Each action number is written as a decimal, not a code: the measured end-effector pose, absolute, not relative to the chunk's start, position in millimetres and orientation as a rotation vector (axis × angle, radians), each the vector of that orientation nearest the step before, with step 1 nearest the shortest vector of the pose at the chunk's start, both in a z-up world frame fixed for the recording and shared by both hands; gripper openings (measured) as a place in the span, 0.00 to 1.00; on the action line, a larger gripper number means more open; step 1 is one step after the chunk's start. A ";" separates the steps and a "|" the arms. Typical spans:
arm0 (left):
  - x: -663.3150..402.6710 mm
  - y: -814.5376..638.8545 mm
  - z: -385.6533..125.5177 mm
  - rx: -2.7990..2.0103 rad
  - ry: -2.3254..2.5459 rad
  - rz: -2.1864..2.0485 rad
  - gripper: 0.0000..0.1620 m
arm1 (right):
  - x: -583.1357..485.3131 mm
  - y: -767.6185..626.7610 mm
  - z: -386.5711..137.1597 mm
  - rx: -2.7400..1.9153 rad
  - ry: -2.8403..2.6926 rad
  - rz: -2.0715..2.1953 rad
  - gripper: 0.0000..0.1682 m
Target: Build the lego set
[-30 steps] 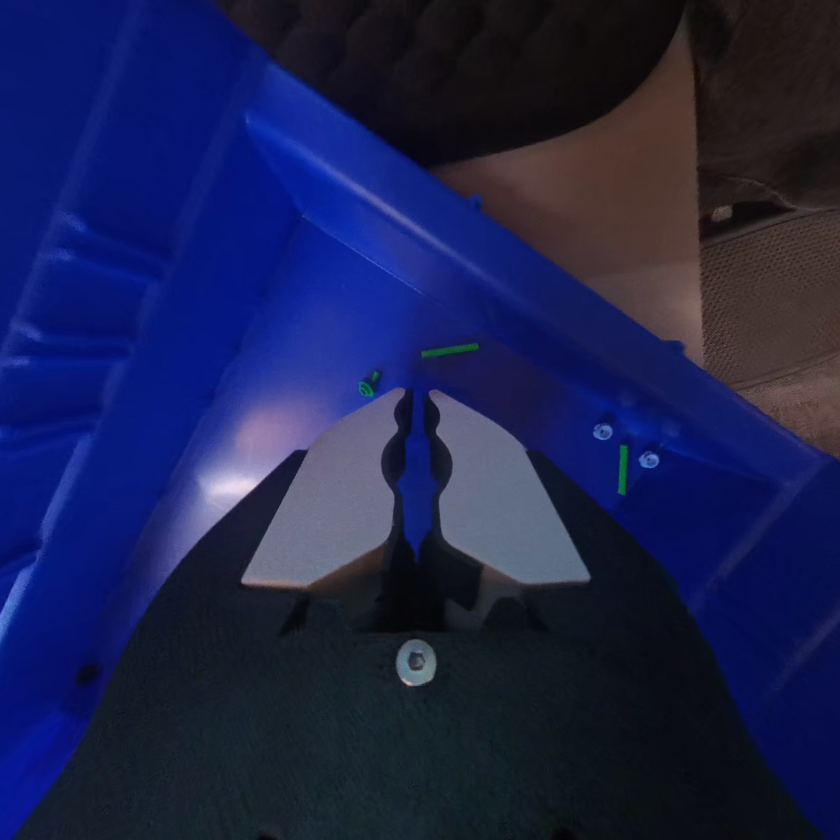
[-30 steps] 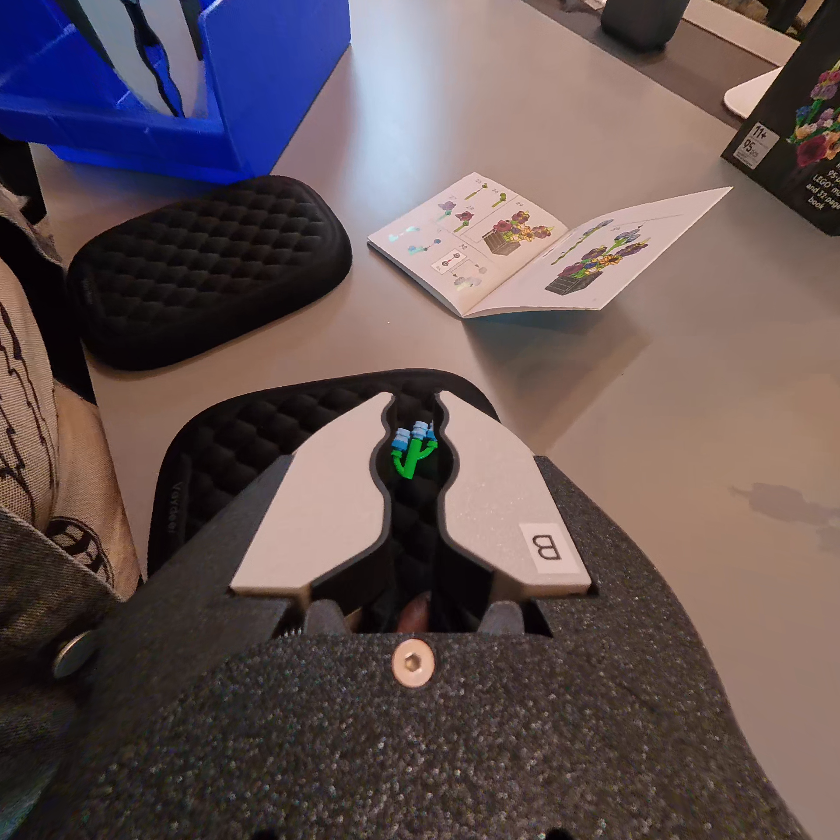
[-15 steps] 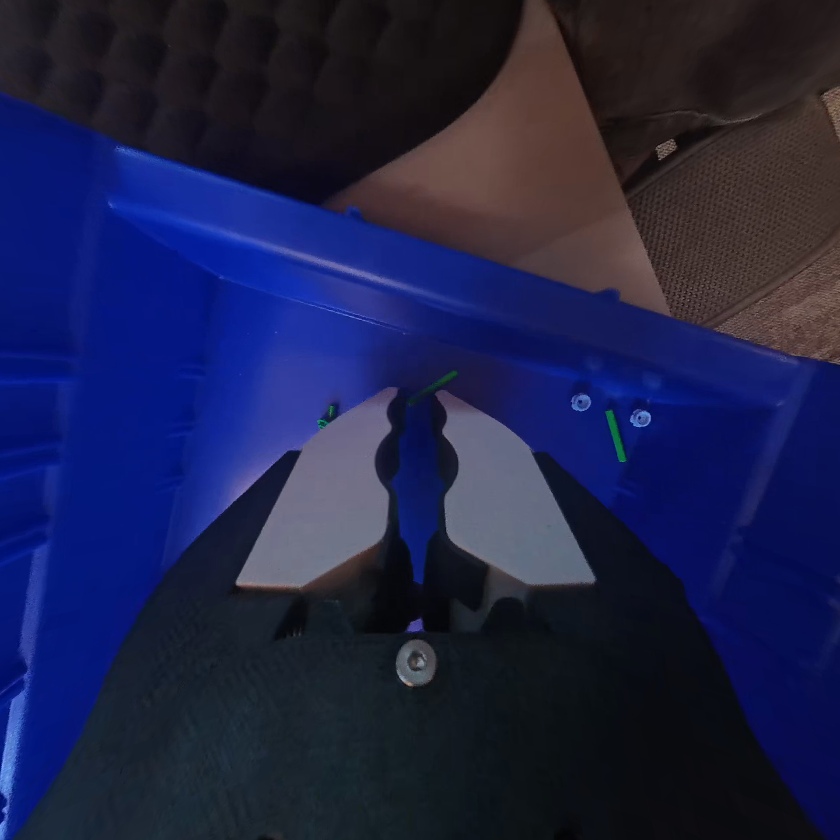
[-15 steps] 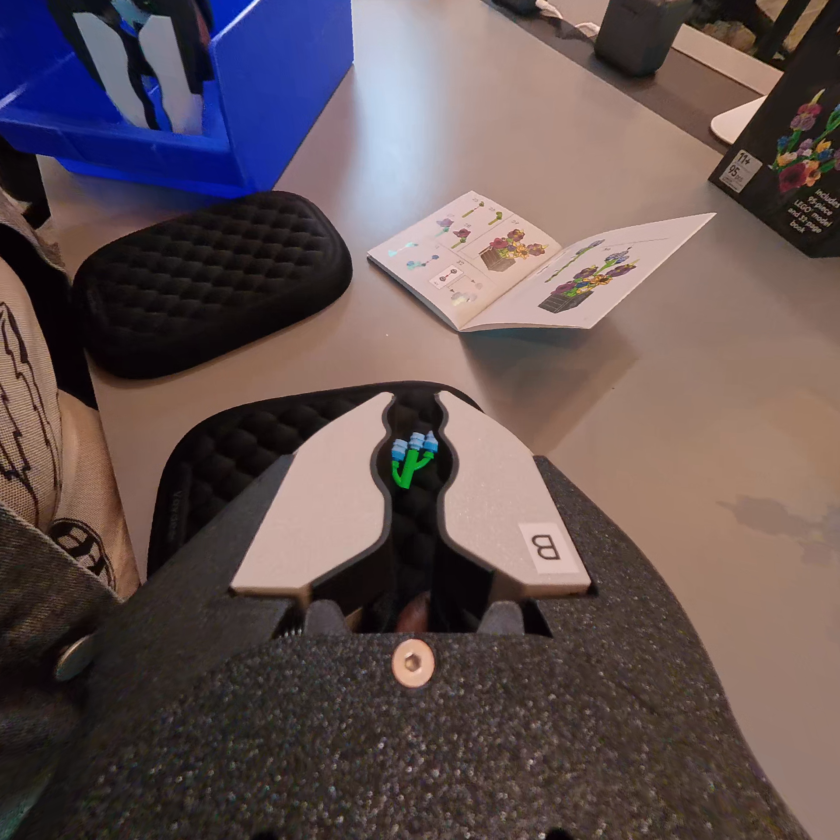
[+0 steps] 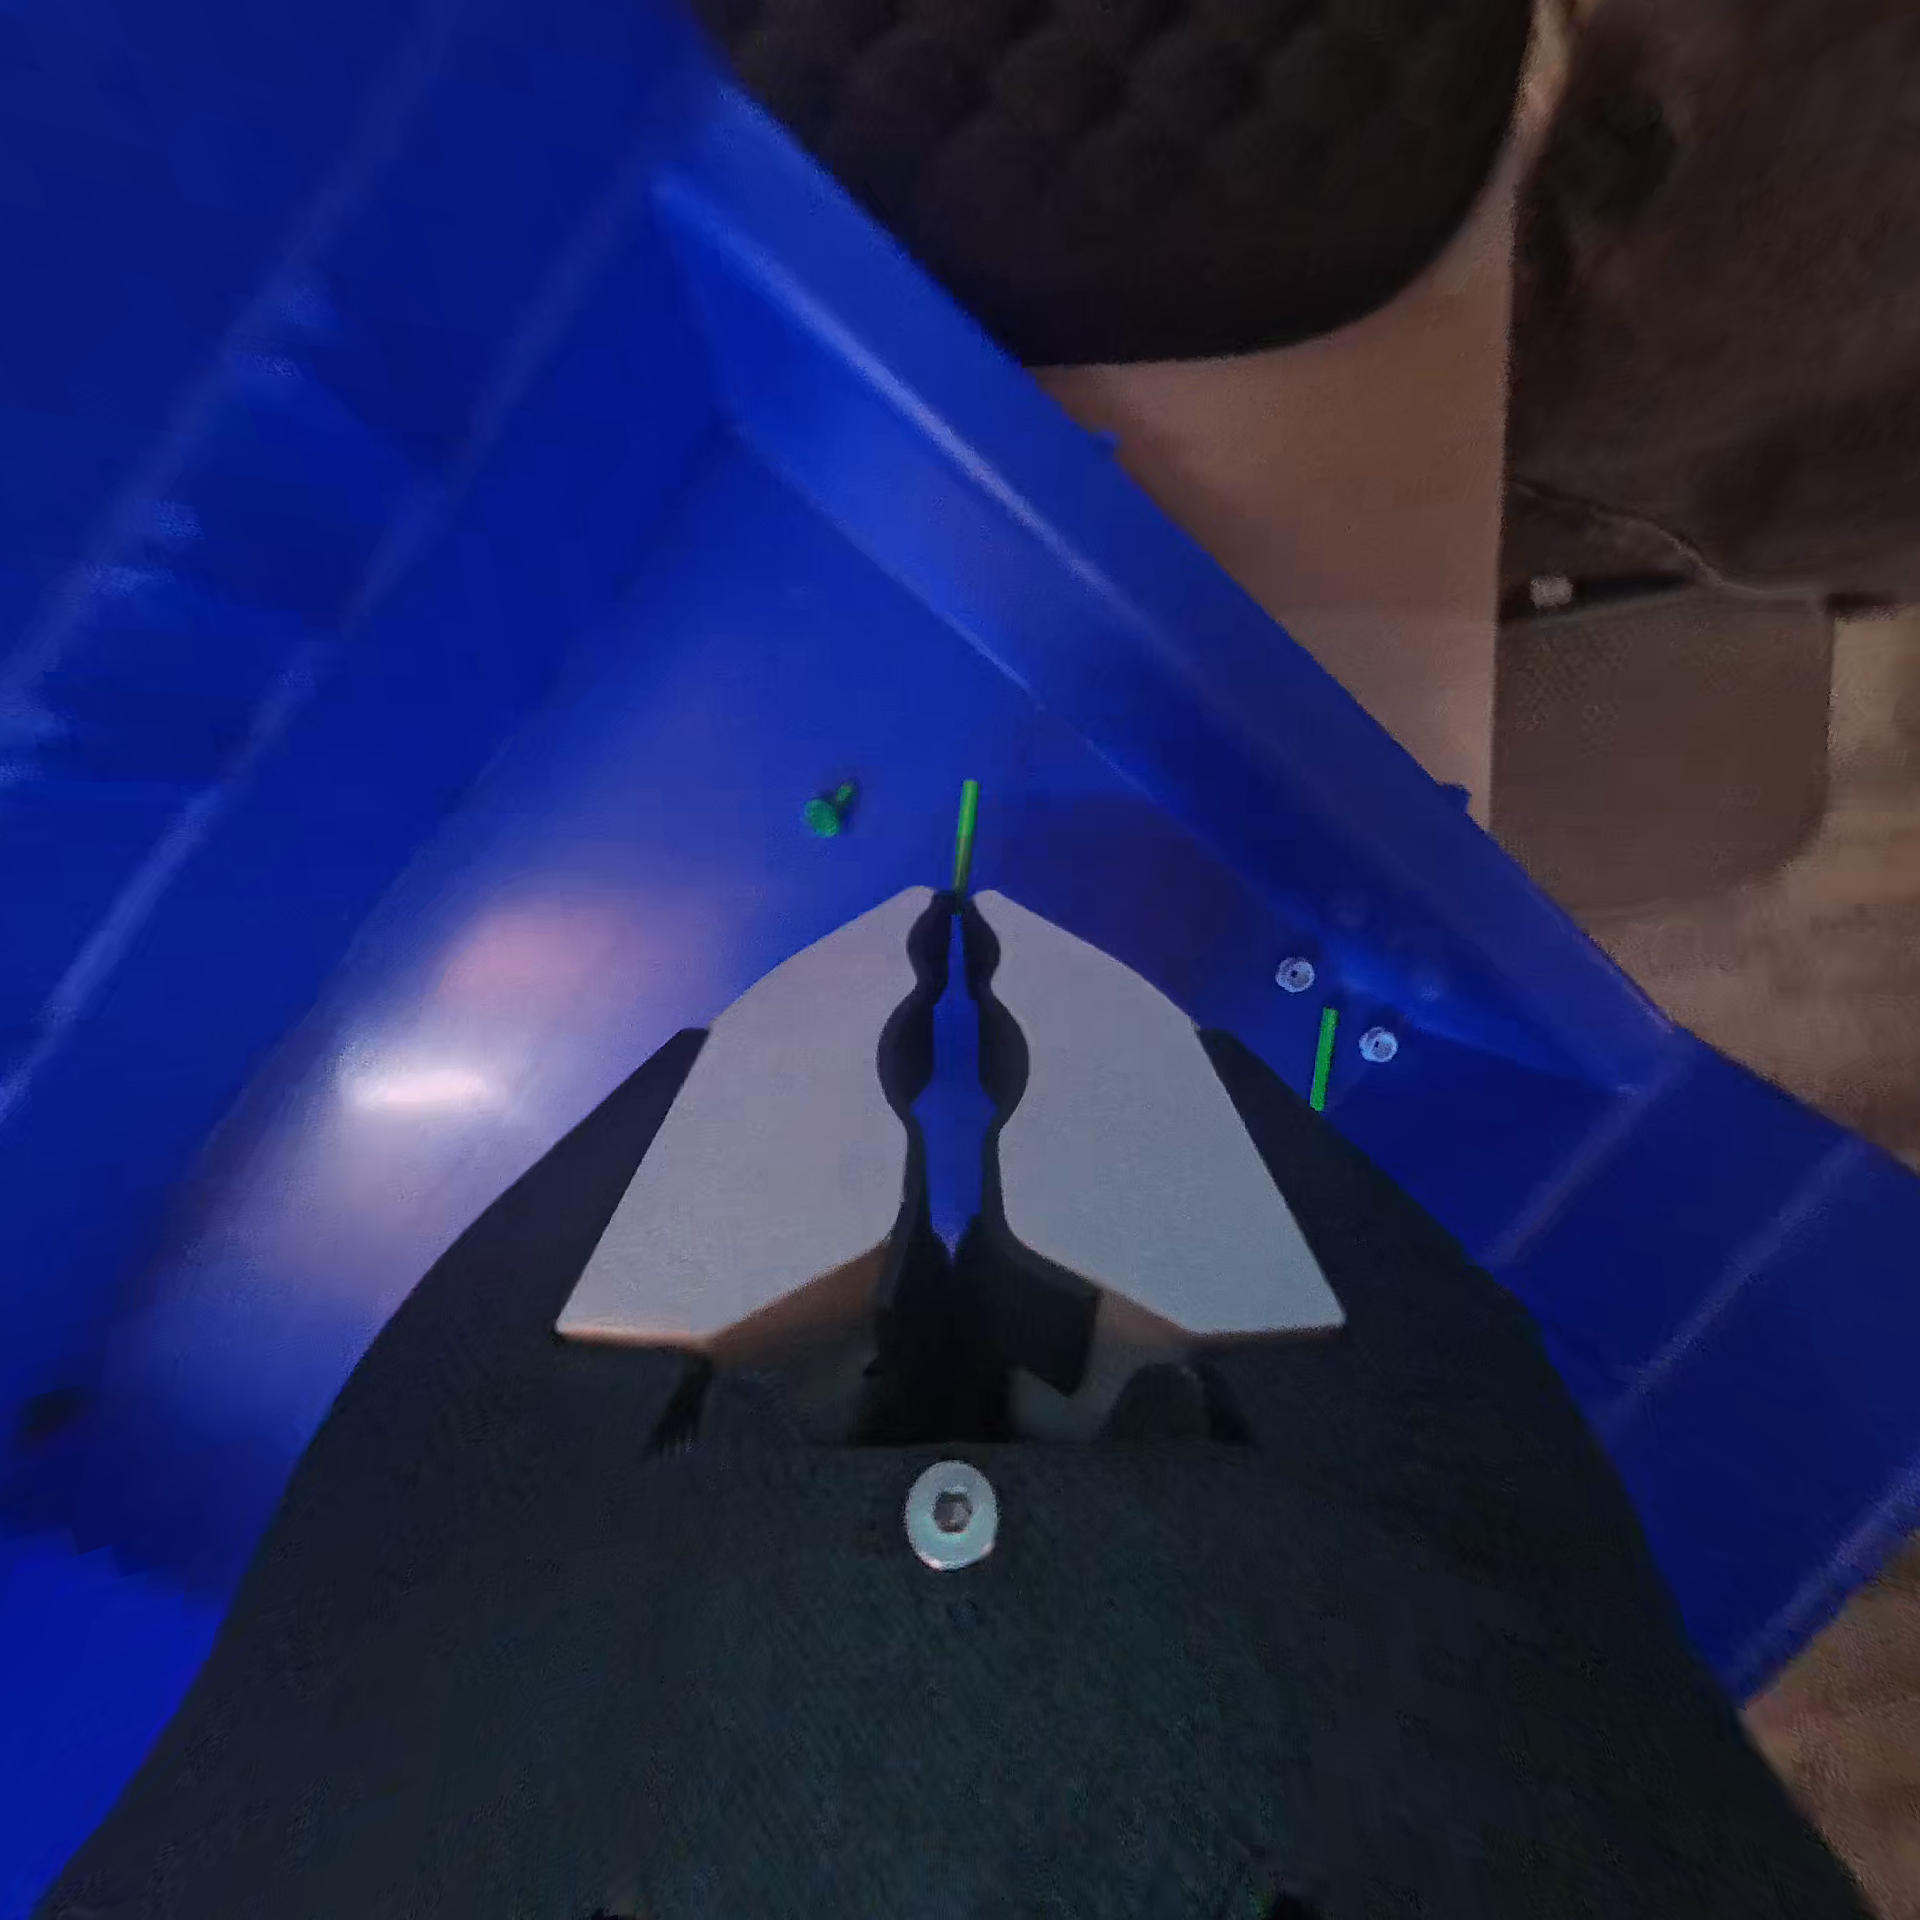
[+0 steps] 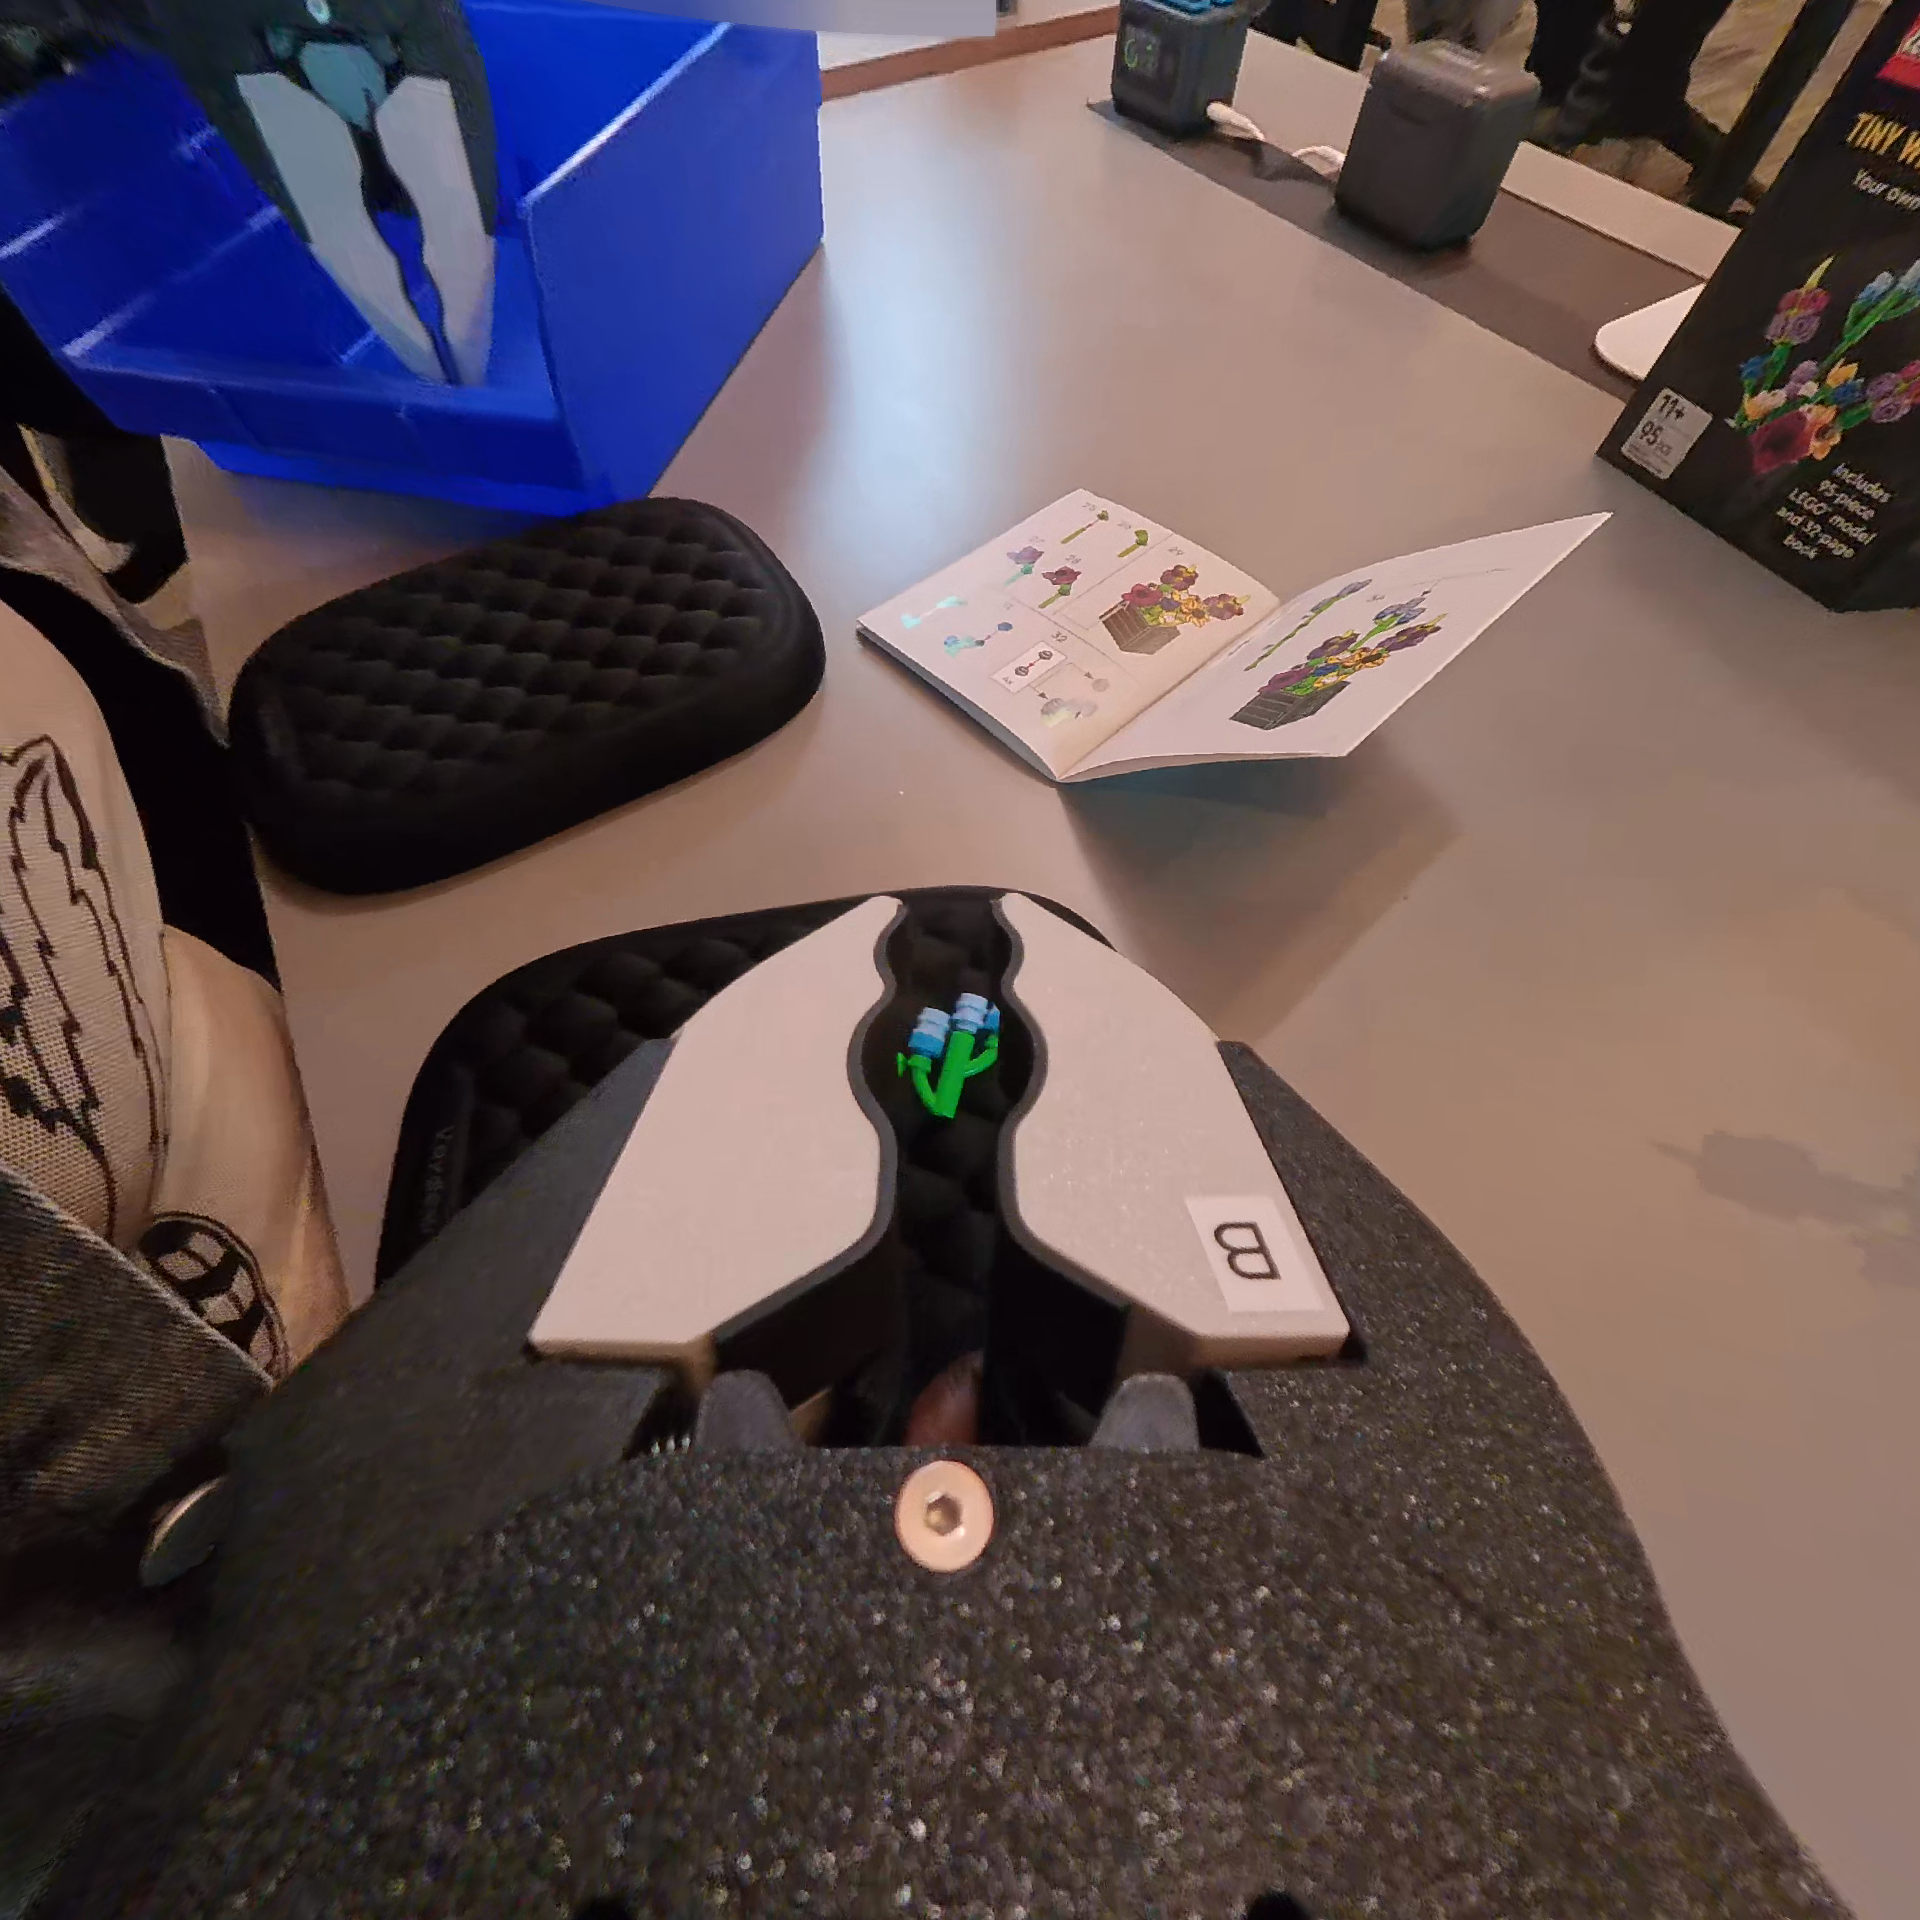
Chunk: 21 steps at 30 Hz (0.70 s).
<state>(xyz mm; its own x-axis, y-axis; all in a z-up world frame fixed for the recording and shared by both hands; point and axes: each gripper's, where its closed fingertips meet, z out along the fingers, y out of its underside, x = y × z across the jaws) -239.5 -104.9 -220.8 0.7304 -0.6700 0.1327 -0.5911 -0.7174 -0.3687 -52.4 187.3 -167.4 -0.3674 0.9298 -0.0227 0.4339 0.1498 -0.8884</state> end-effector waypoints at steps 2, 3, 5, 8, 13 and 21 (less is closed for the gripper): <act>-250.8 -97.1 -204.3 -2.622 0.808 -0.264 0.02 | -55.1 181.3 -165.4 -1.275 -1.887 1.192 0.08; -254.1 -92.2 -195.1 -2.603 0.709 -0.221 0.02 | -57.8 175.6 -163.1 -1.259 -1.890 1.222 0.08; -254.3 -78.1 -174.1 -2.520 0.518 -0.149 0.02 | -65.7 158.5 -154.7 -1.217 -1.889 1.316 0.08; -237.9 -49.6 -140.9 -2.322 0.359 -0.057 0.02 | -81.5 125.3 -135.9 -1.137 -1.866 1.482 0.09; -184.7 1.9 -111.5 -2.077 0.383 0.045 0.02 | -116.3 73.8 -103.2 -1.049 -1.782 1.708 0.10; -138.8 20.8 -111.6 -2.081 0.546 0.088 0.02 | -128.3 34.0 -95.7 -0.933 -1.841 1.746 0.10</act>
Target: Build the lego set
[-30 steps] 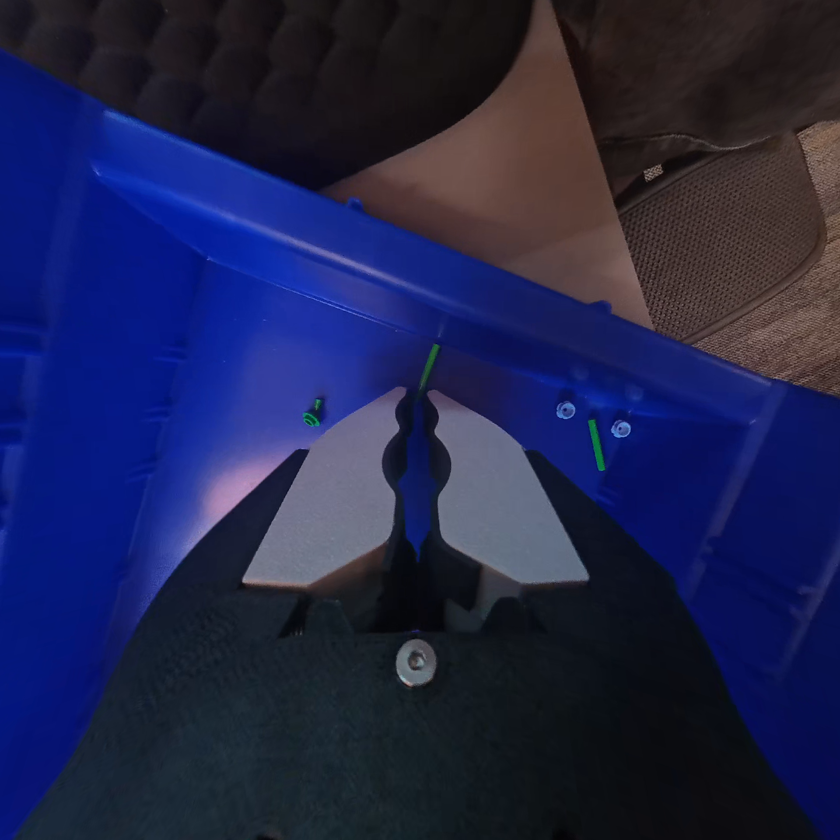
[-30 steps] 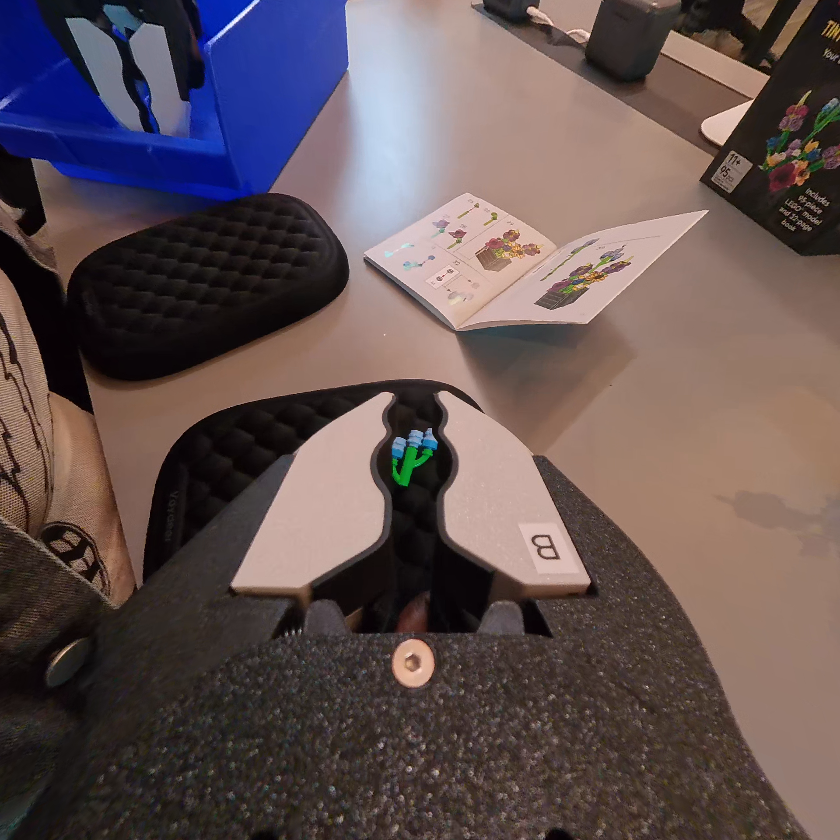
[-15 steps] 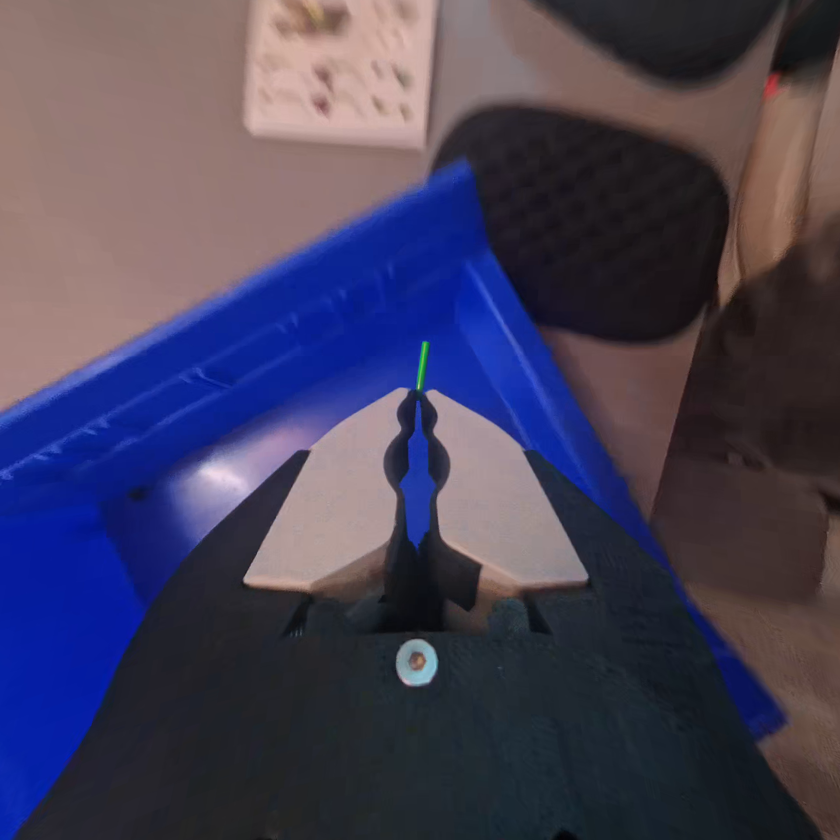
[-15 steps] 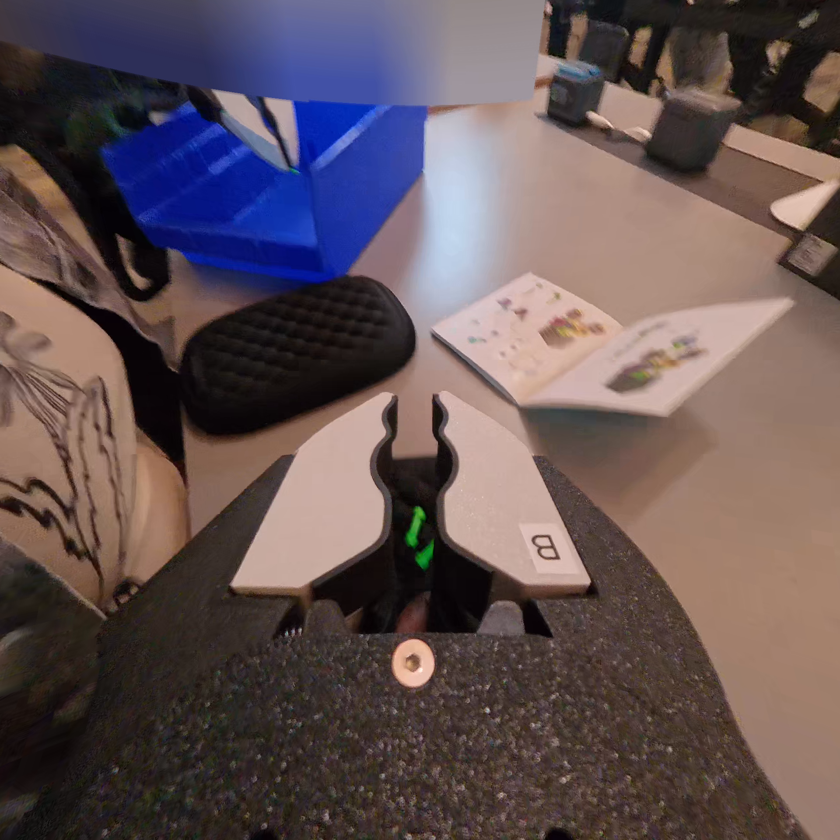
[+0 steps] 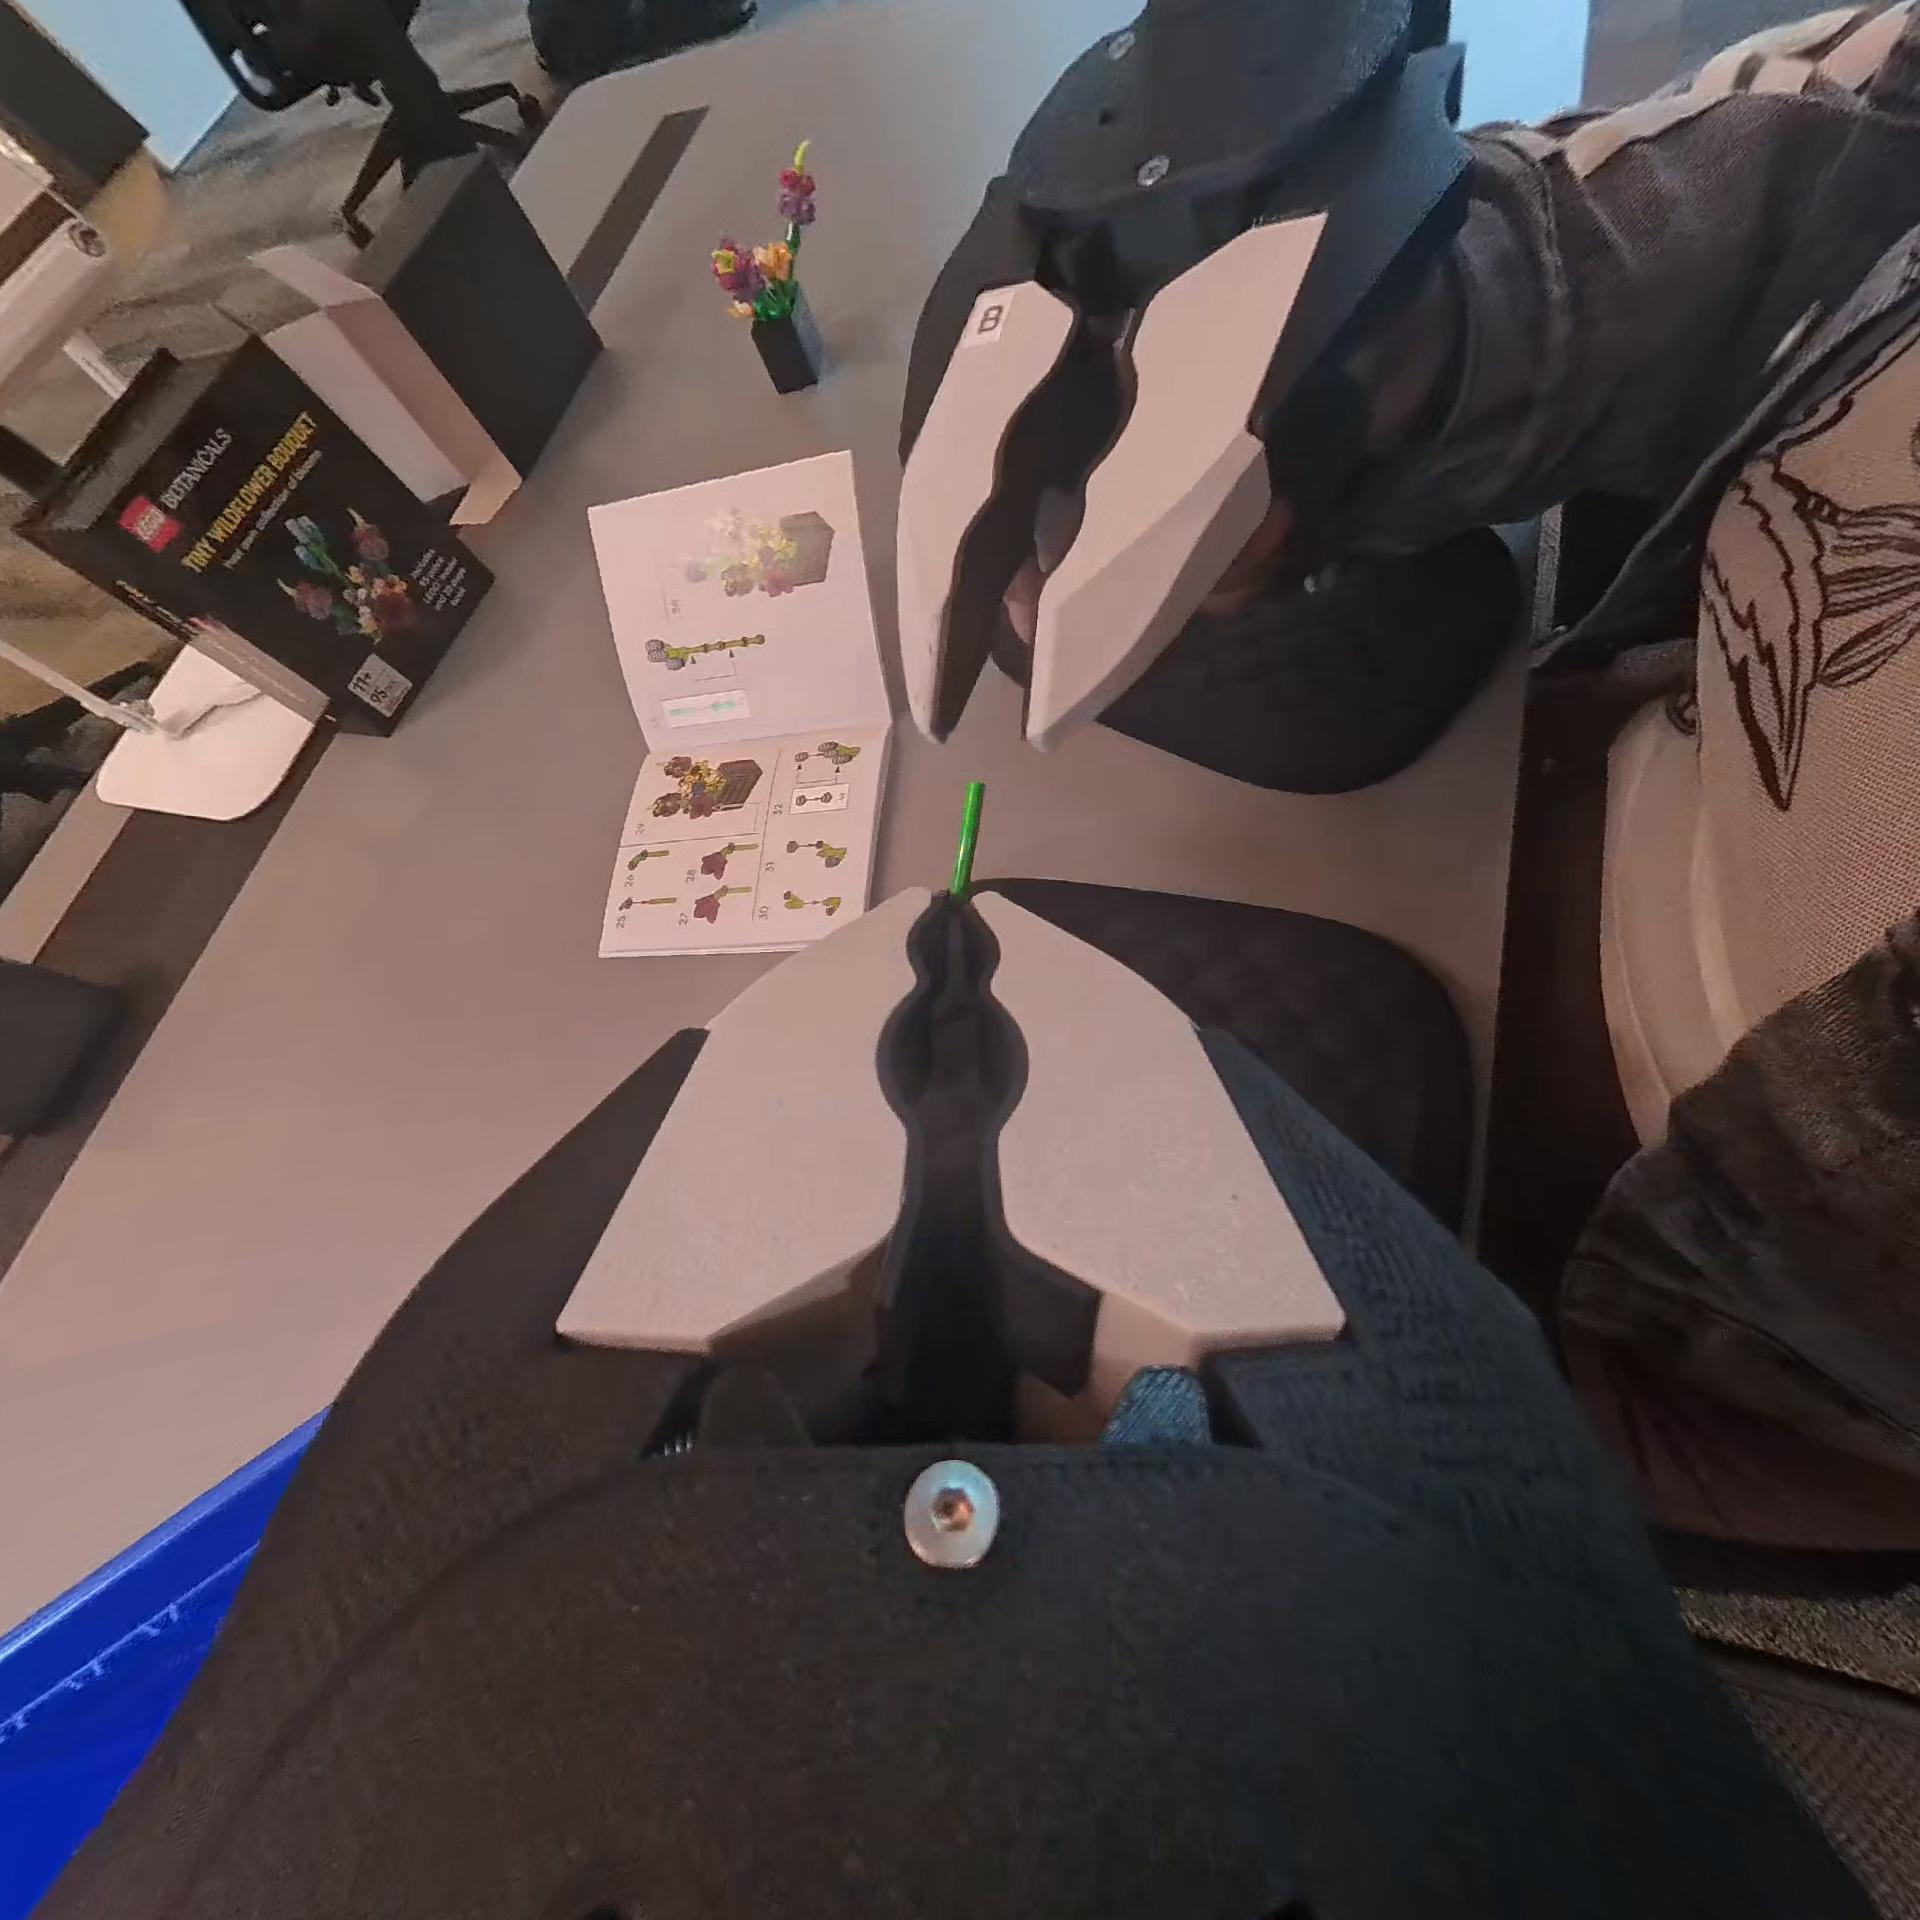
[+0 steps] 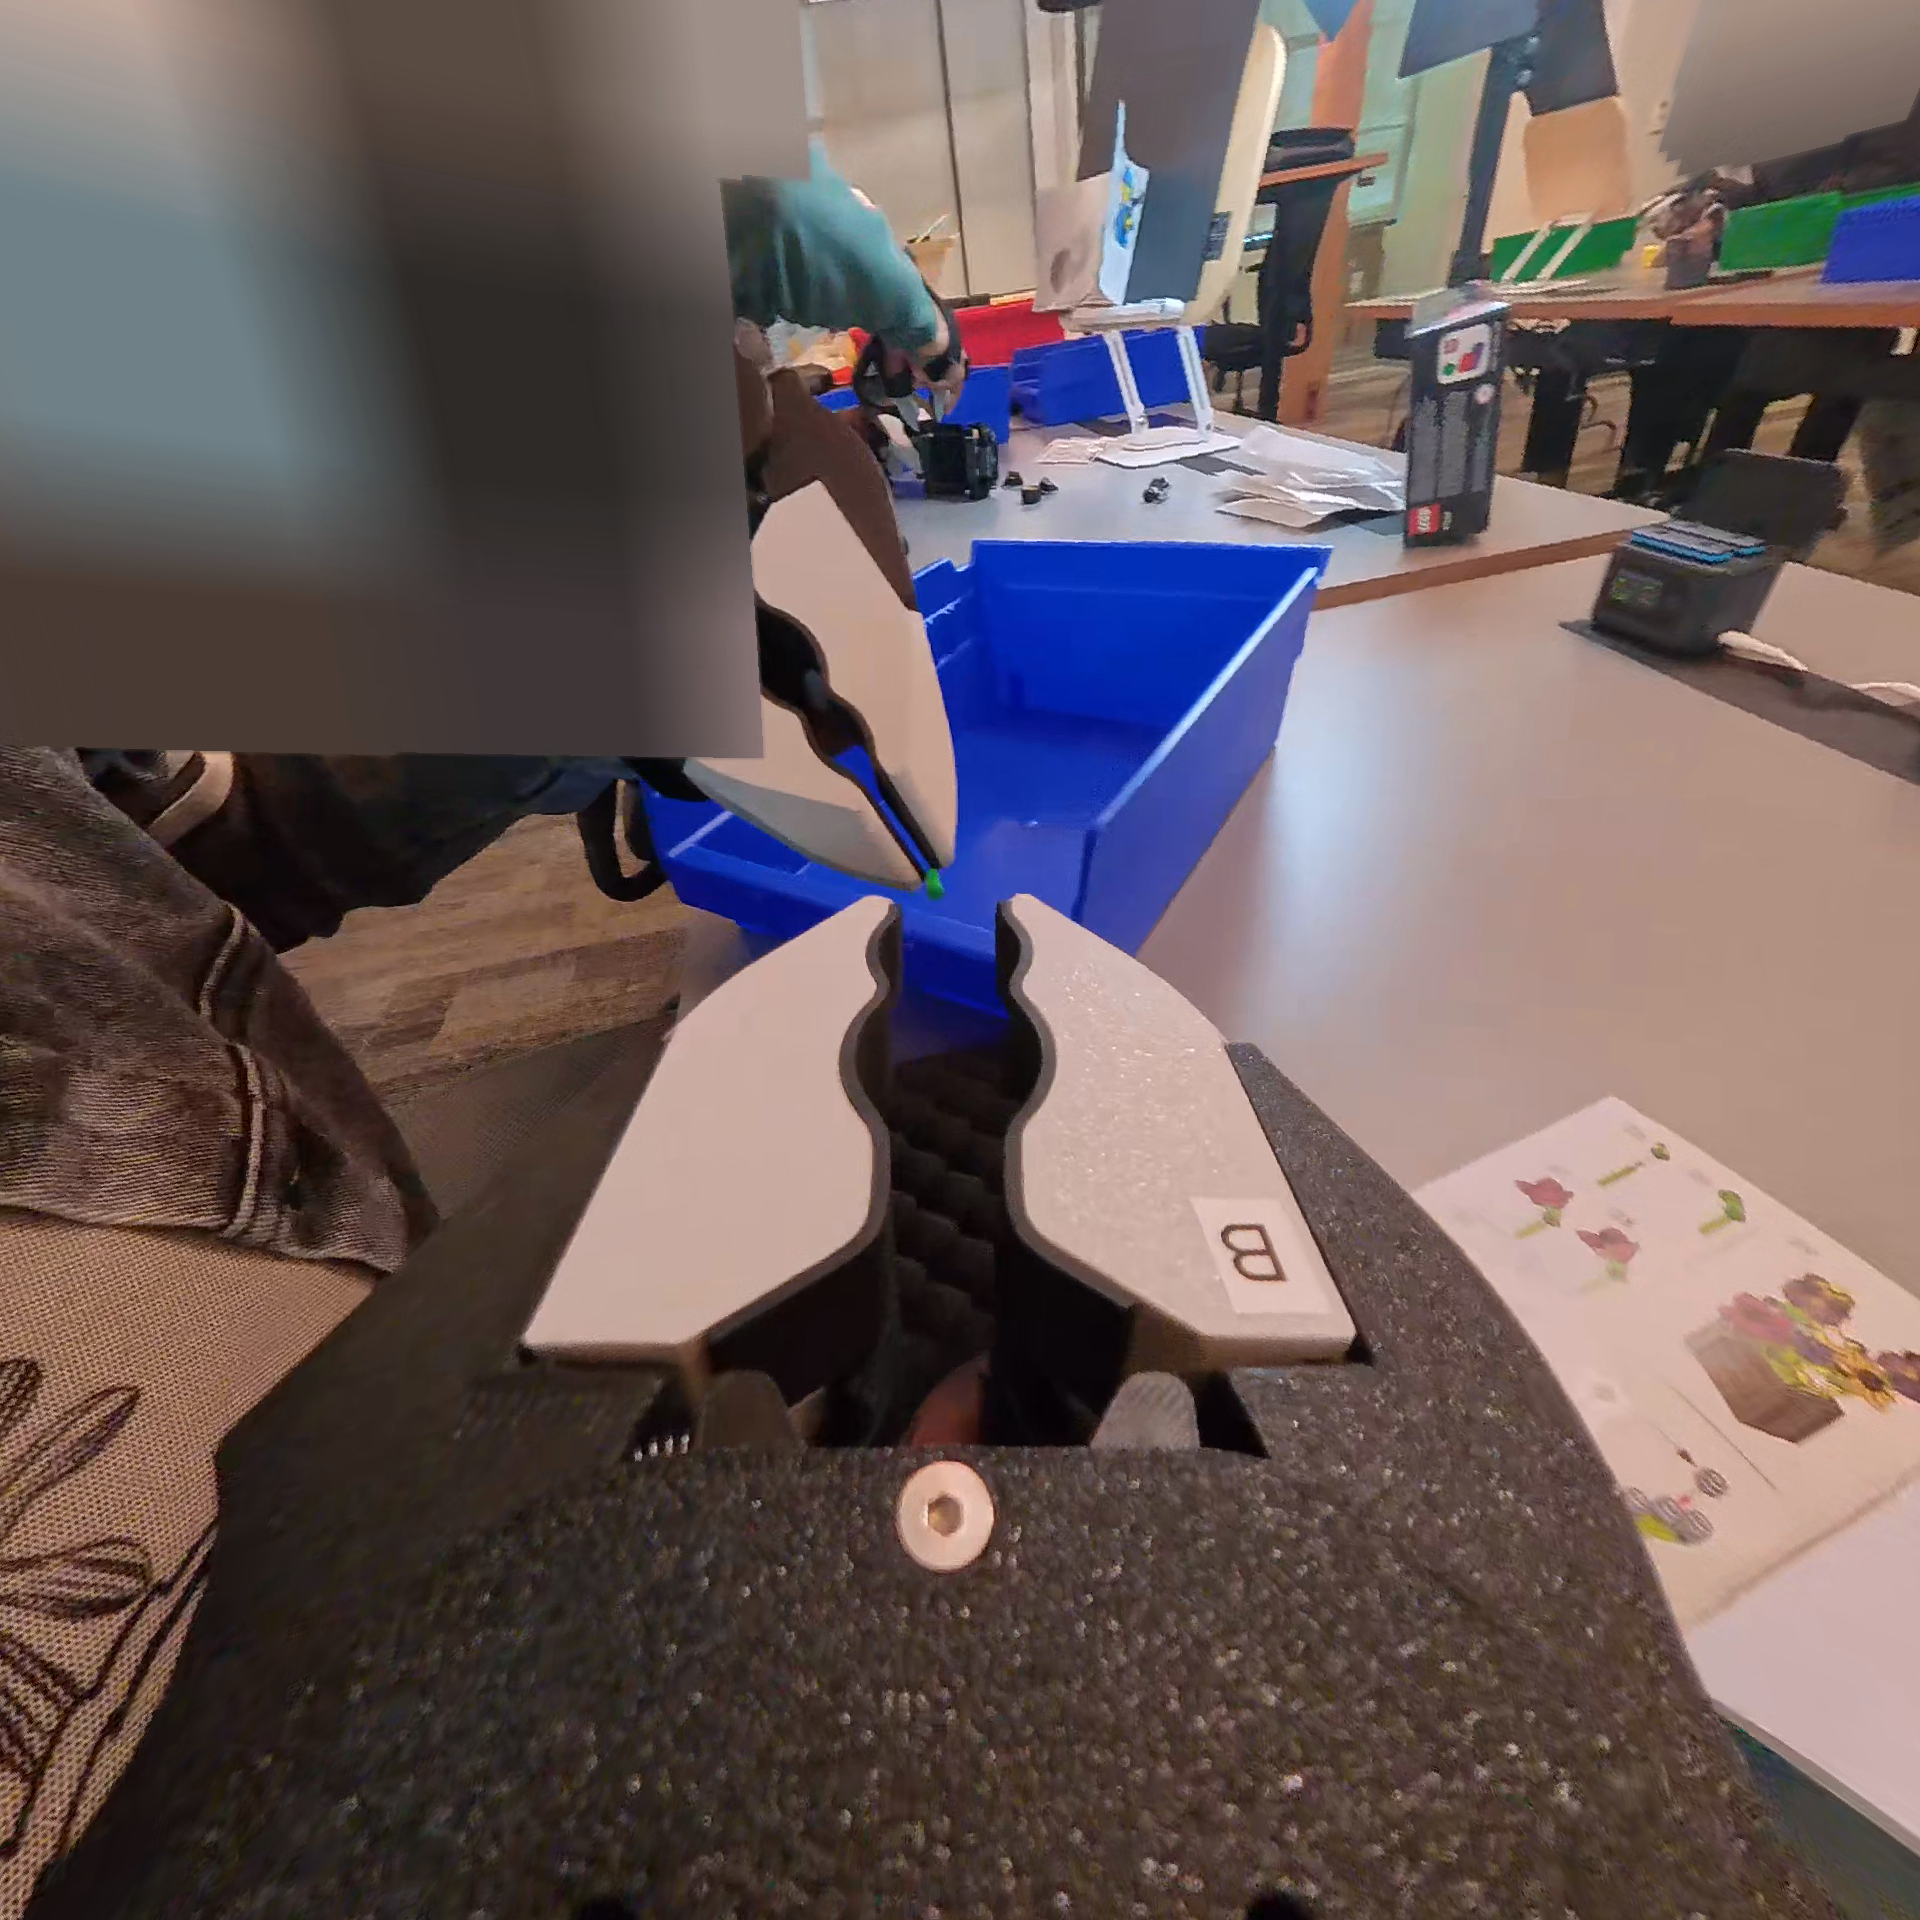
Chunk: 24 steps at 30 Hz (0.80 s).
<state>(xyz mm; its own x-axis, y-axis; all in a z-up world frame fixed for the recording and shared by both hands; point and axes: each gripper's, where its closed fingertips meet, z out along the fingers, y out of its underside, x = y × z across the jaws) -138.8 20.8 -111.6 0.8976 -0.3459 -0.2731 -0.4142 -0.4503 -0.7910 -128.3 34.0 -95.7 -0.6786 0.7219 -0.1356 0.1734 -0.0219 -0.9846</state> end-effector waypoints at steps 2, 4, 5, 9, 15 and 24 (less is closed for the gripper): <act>-135.6 20.6 -112.3 -2.090 0.567 0.097 0.02 | -127.3 29.3 -95.3 -0.921 -1.836 1.743 0.09; -132.4 21.1 -111.8 -2.084 0.581 0.094 0.02 | -127.7 26.2 -97.6 -0.914 -1.841 1.713 0.08; -131.6 21.4 -111.3 -2.079 0.580 0.090 0.02 | -127.8 25.1 -99.1 -0.910 -1.847 1.697 0.07; -130.0 20.9 -111.9 -2.076 0.593 0.086 0.02 | -127.3 23.3 -99.1 -0.893 -1.848 1.682 0.02; -128.6 20.6 -113.3 -2.069 0.596 0.062 0.02 | -126.7 22.6 -99.4 -0.881 -1.852 1.689 0.02; -143.3 14.3 -108.4 -2.063 0.476 0.047 0.11 | -113.1 76.2 -106.7 -0.995 -1.788 1.565 0.01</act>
